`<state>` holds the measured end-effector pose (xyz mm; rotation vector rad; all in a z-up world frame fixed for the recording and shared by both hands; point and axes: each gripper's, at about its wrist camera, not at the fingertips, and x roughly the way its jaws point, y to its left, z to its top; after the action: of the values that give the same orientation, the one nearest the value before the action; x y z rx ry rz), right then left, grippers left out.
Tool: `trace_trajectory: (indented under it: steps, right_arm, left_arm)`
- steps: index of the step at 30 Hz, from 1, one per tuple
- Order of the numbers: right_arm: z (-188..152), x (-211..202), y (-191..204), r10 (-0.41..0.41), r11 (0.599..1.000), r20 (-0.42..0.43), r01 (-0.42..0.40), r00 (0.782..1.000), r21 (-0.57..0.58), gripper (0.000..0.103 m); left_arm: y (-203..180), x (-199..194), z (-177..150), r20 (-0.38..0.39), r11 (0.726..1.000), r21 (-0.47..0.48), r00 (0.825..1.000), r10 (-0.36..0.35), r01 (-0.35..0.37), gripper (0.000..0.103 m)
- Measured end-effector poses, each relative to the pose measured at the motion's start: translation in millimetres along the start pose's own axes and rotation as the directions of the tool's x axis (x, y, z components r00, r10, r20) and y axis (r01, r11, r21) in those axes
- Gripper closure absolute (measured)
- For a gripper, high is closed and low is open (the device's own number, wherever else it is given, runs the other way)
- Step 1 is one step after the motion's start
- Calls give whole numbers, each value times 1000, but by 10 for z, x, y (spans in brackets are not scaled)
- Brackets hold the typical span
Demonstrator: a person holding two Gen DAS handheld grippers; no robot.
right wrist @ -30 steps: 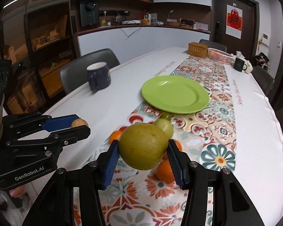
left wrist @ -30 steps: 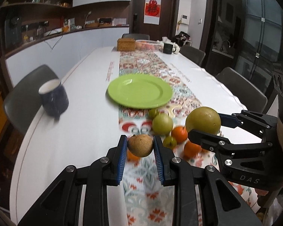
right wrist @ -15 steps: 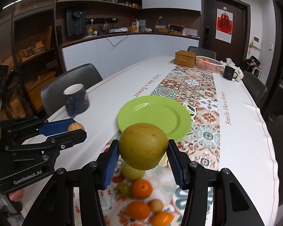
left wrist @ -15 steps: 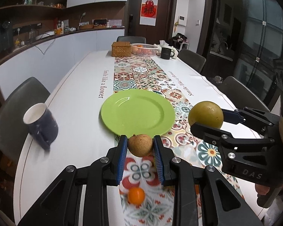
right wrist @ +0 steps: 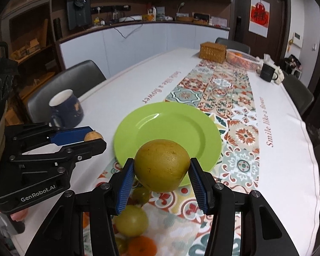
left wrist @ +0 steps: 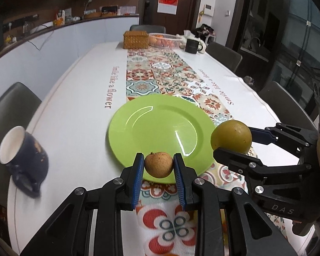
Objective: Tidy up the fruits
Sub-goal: 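Carry the brown fruit with the left tool while the right tool carries the pear to the green plate, then open both tools to release the brown fruit and pear onto the green plate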
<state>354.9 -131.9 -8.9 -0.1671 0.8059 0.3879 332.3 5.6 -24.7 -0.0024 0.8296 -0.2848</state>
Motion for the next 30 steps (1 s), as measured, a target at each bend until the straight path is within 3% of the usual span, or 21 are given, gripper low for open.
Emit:
trace_trajectory:
  steps: [10, 18, 22, 26, 30]
  right_arm:
    - [57, 541, -207, 5, 1000, -87, -4, 996, 19, 51]
    - [38, 719, -273, 22, 999, -111, -17, 994, 45, 51]
    - [24, 747, -270, 32, 998, -127, -25, 991, 52, 51]
    - [-8, 628, -293, 11, 998, -98, -4, 995, 70, 45]
    - [-36, 403, -272, -17, 998, -59, 20, 998, 67, 44]
  left_arm:
    - [97, 529, 107, -84, 1000, 3, 996, -13, 13, 75]
    - [93, 684, 115, -110, 1000, 20, 994, -4, 6, 74]
    - [128, 652, 97, -112, 1000, 5, 994, 11, -10, 61]
    - [100, 496, 41, -89, 999, 25, 995, 45, -42, 59]
    - [44, 255, -46, -53, 997, 40, 996, 70, -68, 50]
